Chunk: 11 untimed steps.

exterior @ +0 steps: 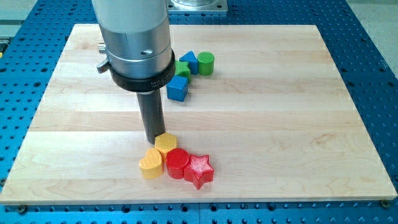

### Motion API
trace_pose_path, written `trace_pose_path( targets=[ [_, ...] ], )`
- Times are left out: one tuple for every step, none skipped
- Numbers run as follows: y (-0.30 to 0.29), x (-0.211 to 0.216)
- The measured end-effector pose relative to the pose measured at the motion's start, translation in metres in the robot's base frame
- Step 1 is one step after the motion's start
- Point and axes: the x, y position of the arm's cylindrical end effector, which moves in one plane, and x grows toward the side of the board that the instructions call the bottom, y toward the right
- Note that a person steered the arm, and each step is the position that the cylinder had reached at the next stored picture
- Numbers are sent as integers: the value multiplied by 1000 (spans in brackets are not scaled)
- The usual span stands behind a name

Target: Point the arm below the heart

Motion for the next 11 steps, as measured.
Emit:
trace_pose_path(
  targets=[
    [0,0],
    [-1,-2],
    [-25,-12],
    [-32,0],
    [-42,29],
    [-53,62],
    [-50,99],
    [-36,100],
    [-17,100],
    [7,100],
    [40,100]
  ],
)
